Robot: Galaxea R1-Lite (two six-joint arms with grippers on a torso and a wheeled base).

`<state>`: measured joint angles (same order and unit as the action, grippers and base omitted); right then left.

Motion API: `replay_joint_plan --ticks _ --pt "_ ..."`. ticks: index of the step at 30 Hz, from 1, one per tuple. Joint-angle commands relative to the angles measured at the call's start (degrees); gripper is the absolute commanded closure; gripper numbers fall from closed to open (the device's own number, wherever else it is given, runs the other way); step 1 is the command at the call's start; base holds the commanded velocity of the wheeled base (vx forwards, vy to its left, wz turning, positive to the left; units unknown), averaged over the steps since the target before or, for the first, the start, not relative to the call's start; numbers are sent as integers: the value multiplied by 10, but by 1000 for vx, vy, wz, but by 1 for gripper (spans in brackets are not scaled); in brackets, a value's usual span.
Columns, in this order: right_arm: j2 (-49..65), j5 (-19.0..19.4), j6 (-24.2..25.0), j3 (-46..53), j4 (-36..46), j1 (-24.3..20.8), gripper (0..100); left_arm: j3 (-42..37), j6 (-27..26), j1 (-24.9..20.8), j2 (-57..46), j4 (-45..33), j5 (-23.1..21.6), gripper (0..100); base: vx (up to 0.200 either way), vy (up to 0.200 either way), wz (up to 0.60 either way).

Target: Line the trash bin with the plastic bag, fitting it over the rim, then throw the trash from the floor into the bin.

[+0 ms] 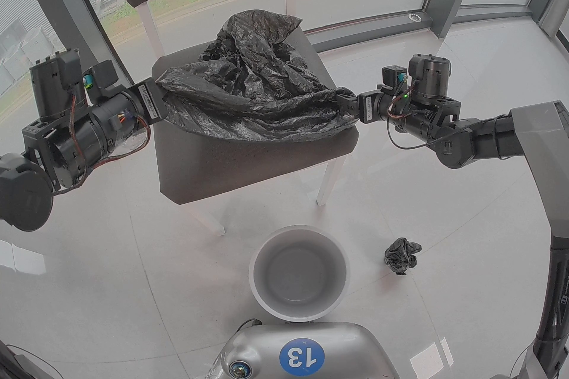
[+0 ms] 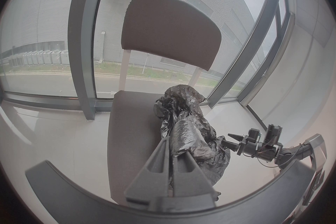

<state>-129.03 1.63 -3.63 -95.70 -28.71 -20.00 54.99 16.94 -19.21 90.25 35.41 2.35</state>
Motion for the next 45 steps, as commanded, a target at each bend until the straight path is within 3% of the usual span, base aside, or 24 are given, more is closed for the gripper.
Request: replay_joint_plan --ticks 1,19,20,36,45 --pt "-14 -2 13 -8 0 -4 0 -1 0 -2 -7 -1 0 100 0 0 0" --pt "-3 -7 45 5 36 -35 0 -13 0 -1 -7 4 1 100 0 0 0" --pt "-3 -8 46 5 37 -36 100 -13 0 0 -6 4 1 100 0 0 0" --pt "40 -9 42 36 30 -18 100 13 -5 -17 20 -5 2 100 0 0 0" --pt "158 -10 37 143 30 -13 100 59 -6 -102 -12 -132 10 100 0 0 0"
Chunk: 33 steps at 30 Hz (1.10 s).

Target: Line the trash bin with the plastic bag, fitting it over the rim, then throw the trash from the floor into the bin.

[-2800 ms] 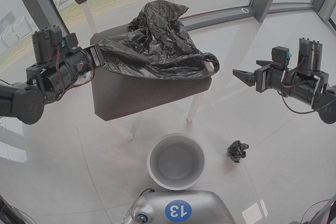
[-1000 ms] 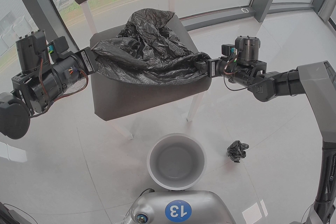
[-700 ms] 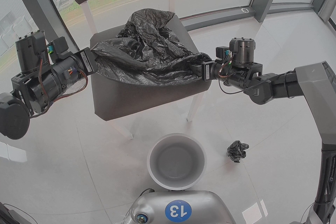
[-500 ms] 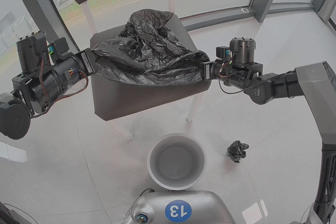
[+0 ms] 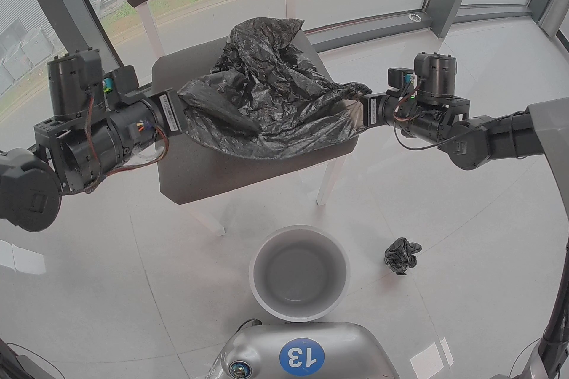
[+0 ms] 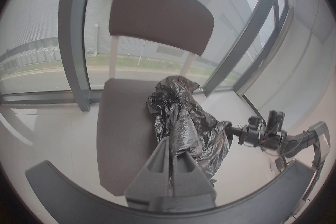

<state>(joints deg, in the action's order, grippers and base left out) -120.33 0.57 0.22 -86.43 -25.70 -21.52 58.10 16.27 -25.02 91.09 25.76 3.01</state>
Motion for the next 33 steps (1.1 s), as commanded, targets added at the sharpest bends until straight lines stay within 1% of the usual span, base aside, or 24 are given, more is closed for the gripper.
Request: replay_joint_plan --ticks 1,5,8,12,14,15,16,17,18,19,21,22,23,24,30,33 --pt "116 0 0 106 -1 6 100 52 1 -82 -24 -70 12 100 0 0 0" --pt "204 1 -1 217 -1 7 100 88 5 -143 -6 -104 32 100 0 0 0" --pt "274 2 -1 290 -1 9 100 113 5 -186 19 -111 34 100 0 0 0" --pt "335 4 0 348 -1 18 100 155 6 -223 63 -112 37 100 0 0 0" --pt "376 9 0 386 1 29 100 196 6 -246 98 -120 38 100 0 0 0" --pt "376 9 0 386 1 29 100 196 6 -246 98 -120 38 100 0 0 0" --pt "376 9 0 386 1 29 100 241 10 -273 131 -142 38 100 0 0 0" --pt "420 12 3 440 4 31 100 244 10 -275 133 -143 38 100 0 0 0" --pt "452 13 4 485 4 31 100 282 18 -292 161 -168 38 100 0 0 0" --pt "470 14 4 507 4 31 100 303 23 -301 175 -183 38 100 0 0 0" --pt "500 19 7 544 5 31 100 337 28 -315 200 -210 38 100 0 0 0" --pt "512 27 7 558 5 31 100 347 31 -320 209 -219 38 100 0 0 0" --pt "512 27 7 558 5 31 100 347 31 -320 209 -219 38 100 0 0 0" --pt "533 40 8 585 5 31 100 359 39 -331 226 -229 38 100 0 0 0" --pt "564 45 25 638 6 31 100 361 50 -352 255 -232 53 100 0 0 0" --pt "570 46 25 666 6 20 100 359 75 -356 259 -234 61 100 0 0 0"
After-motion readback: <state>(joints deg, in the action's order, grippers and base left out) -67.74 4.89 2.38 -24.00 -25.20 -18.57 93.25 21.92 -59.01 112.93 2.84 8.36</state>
